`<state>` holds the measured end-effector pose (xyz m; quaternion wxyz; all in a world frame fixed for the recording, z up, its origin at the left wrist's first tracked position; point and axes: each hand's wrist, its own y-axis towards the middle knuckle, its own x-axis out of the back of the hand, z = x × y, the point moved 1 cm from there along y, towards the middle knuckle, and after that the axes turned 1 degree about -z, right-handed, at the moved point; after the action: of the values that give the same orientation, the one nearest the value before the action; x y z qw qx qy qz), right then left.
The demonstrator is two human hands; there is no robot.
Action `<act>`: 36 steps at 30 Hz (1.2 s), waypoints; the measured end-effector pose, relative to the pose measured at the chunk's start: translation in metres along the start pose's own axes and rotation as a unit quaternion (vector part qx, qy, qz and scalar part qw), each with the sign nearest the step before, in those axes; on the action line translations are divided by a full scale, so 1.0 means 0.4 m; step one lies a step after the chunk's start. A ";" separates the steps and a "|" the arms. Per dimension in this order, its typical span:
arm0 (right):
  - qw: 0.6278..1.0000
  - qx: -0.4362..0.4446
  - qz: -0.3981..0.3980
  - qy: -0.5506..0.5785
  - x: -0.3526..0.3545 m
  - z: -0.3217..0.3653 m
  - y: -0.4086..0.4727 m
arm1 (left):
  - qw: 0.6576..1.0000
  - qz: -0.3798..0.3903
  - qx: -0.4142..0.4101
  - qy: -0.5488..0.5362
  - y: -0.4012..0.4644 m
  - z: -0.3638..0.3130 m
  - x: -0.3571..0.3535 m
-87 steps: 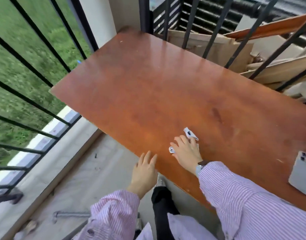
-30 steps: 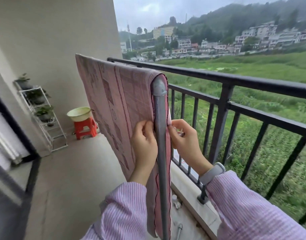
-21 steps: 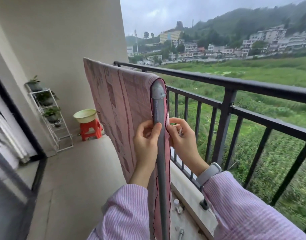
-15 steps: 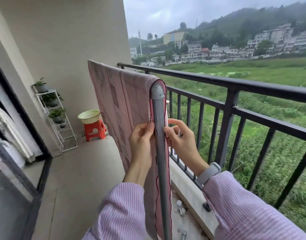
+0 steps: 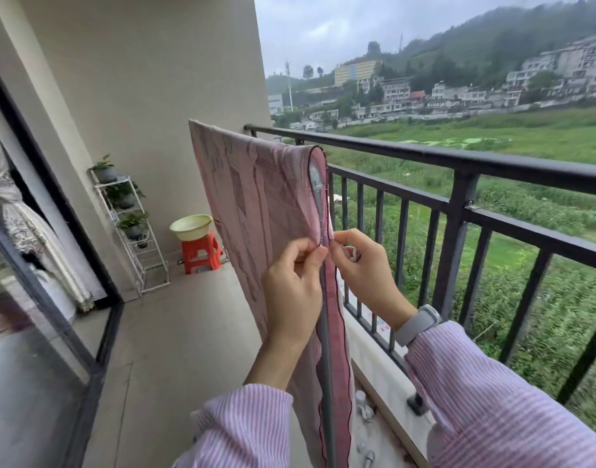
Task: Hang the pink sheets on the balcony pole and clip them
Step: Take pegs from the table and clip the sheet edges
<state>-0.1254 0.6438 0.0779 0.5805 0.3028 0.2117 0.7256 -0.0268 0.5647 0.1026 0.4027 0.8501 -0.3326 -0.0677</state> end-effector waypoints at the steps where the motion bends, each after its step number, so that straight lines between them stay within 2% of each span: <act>1: 1.000 -0.001 -0.007 -0.001 0.000 0.005 0.003 | 1.000 0.006 -0.007 0.001 -0.005 -0.006 -0.007; 6: 0.999 -0.022 -0.032 -0.009 0.022 0.012 0.007 | 1.000 -0.012 0.017 0.022 -0.008 0.006 -0.026; 11: 0.992 -0.006 0.002 -0.125 0.031 0.026 0.002 | 0.999 -0.027 0.031 0.021 -0.014 0.015 -0.030; 14: 0.985 0.032 -0.037 -0.165 0.026 0.031 0.000 | 0.998 -0.055 0.034 0.011 -0.013 0.017 -0.030; 17: 0.984 0.074 -0.079 -0.140 0.029 0.021 -0.002 | 0.999 -0.041 0.011 0.015 -0.010 0.019 -0.022; 24: 0.984 0.141 -0.093 -0.051 0.085 0.041 -0.047 | 0.998 -0.035 -0.044 -0.024 -0.020 -0.008 0.001; 27: 0.988 0.129 -0.073 -0.051 0.078 0.036 -0.045 | 0.999 -0.021 -0.046 -0.007 -0.011 -0.002 0.005; 31: 0.991 0.099 0.000 -0.095 0.080 0.058 0.013 | 1.000 -0.018 -0.007 0.002 0.058 -0.009 0.004; 36: 0.992 0.119 -0.013 -0.051 0.079 0.164 0.143 | 0.997 -0.065 -0.029 0.023 0.116 -0.034 -0.008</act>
<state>-0.1257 0.6582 0.1695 0.5598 0.4034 0.2706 0.6713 -0.0477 0.5542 0.1449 0.4293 0.8593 -0.2651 -0.0841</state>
